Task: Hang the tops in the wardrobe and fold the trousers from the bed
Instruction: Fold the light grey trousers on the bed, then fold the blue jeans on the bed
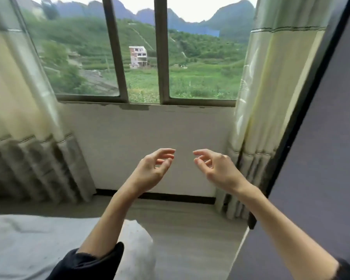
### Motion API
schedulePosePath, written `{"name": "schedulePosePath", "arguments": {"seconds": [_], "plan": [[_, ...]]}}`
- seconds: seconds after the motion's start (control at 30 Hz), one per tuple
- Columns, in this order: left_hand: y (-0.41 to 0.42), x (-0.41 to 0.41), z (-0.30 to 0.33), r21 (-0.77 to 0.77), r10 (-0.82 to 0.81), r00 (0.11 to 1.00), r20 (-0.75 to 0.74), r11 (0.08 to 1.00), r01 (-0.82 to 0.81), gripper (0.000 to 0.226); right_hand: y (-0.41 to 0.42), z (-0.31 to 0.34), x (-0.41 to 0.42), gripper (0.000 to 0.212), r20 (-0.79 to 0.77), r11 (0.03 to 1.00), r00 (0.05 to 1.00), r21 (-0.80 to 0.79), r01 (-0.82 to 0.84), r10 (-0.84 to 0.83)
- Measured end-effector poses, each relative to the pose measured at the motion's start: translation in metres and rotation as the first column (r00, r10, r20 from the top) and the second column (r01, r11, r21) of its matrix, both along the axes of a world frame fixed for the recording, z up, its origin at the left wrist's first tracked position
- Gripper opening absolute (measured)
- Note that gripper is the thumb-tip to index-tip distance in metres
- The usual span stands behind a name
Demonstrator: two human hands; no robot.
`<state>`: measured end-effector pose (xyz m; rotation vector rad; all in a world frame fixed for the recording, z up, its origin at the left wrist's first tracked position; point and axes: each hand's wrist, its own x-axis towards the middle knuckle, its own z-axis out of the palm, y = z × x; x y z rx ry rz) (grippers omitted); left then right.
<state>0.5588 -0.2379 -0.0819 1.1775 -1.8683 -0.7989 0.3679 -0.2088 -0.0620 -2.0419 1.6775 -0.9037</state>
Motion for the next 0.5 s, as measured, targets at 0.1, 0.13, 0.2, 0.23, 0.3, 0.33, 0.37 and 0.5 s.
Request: {"name": "schedulePosePath", "arguments": {"seconds": [0.1, 0.13, 0.2, 0.23, 0.3, 0.33, 0.37, 0.5], "plan": [[0.028, 0.085, -0.018, 0.072, 0.19, 0.982, 0.018, 0.979, -0.191, 0.025, -0.014, -0.016, 0.083, 0.03, 0.013, 0.979, 0.979, 0.028, -0.201, 0.201], [0.042, 0.115, -0.025, 0.09, 0.266, 0.964, 0.028, 0.959, -0.267, 0.024, -0.017, -0.022, 0.116, 0.03, 0.014, 0.96, 0.961, 0.047, -0.277, 0.277], [0.068, 0.162, -0.039, 0.141, 0.399, 0.915, 0.053, 0.904, -0.403, 0.025, -0.016, -0.032, 0.168, 0.029, 0.012, 0.914, 0.917, 0.072, -0.399, 0.399], [0.086, 0.187, -0.047, 0.162, 0.484, 0.873, 0.064, 0.858, -0.488, 0.025, -0.013, -0.039, 0.199, 0.03, 0.014, 0.876, 0.88, 0.092, -0.474, 0.475], [0.124, 0.227, -0.061, 0.197, 0.619, 0.782, 0.075, 0.759, -0.62, 0.025, -0.002, -0.054, 0.253, 0.031, 0.03, 0.787, 0.796, 0.127, -0.603, 0.605], [0.138, 0.239, -0.067, 0.217, 0.657, 0.75, 0.075, 0.724, -0.655, 0.025, 0.003, -0.059, 0.269, 0.031, 0.041, 0.755, 0.766, 0.143, -0.64, 0.641], [0.162, 0.255, -0.074, 0.244, 0.718, 0.691, 0.08, 0.659, -0.712, 0.024, 0.013, -0.066, 0.294, 0.031, 0.047, 0.697, 0.71, 0.156, -0.7, 0.703], [0.271, 0.297, -0.106, 0.336, 0.901, 0.426, 0.077, 0.379, -0.862, 0.019, 0.072, -0.091, 0.372, 0.031, 0.061, 0.412, 0.44, 0.255, -0.875, 0.896]]}}
